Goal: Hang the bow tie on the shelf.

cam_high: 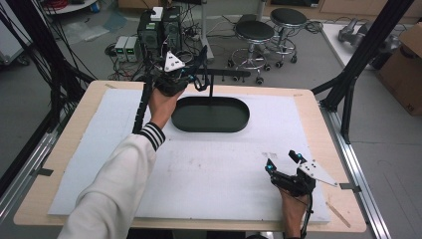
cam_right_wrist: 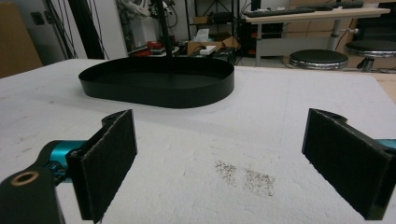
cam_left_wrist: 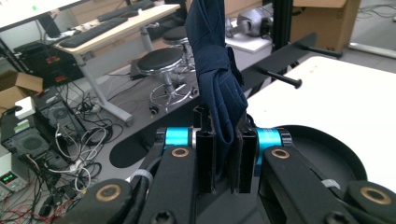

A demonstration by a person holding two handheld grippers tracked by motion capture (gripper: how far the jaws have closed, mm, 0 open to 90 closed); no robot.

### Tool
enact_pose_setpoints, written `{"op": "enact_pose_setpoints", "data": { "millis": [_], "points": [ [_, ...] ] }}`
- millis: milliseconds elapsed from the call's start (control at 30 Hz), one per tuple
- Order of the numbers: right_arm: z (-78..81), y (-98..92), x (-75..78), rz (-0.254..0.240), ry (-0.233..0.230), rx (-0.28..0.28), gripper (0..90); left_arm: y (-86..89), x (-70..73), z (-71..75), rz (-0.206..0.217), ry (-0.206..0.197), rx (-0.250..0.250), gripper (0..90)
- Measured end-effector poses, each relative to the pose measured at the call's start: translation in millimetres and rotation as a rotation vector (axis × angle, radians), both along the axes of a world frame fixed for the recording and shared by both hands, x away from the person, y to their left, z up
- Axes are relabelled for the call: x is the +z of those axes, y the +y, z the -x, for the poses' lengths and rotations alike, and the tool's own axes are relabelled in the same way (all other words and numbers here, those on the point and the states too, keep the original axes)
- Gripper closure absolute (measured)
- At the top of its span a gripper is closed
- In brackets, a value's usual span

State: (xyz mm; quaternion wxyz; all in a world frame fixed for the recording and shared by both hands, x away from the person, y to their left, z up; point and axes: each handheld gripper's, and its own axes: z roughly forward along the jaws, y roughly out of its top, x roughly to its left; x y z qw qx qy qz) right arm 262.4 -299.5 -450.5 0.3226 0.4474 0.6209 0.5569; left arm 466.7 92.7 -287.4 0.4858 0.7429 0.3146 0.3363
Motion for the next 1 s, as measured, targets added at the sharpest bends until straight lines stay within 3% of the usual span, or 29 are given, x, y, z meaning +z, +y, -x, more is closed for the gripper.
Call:
{"op": "enact_pose_setpoints", "data": {
  "millis": [267,1000],
  "points": [
    [-0.4,-0.6,0.0,0.002,-0.002,0.001,9.2,-3.3,-6.2,-4.5,0.007,0.011,0.011,82.8],
    [-0.3,-0.5,0.0,-0.001,-0.001,0.0,9.2,-17.5,-28.2,-5.6,-0.053,0.076,0.084,82.8]
  ]
}}
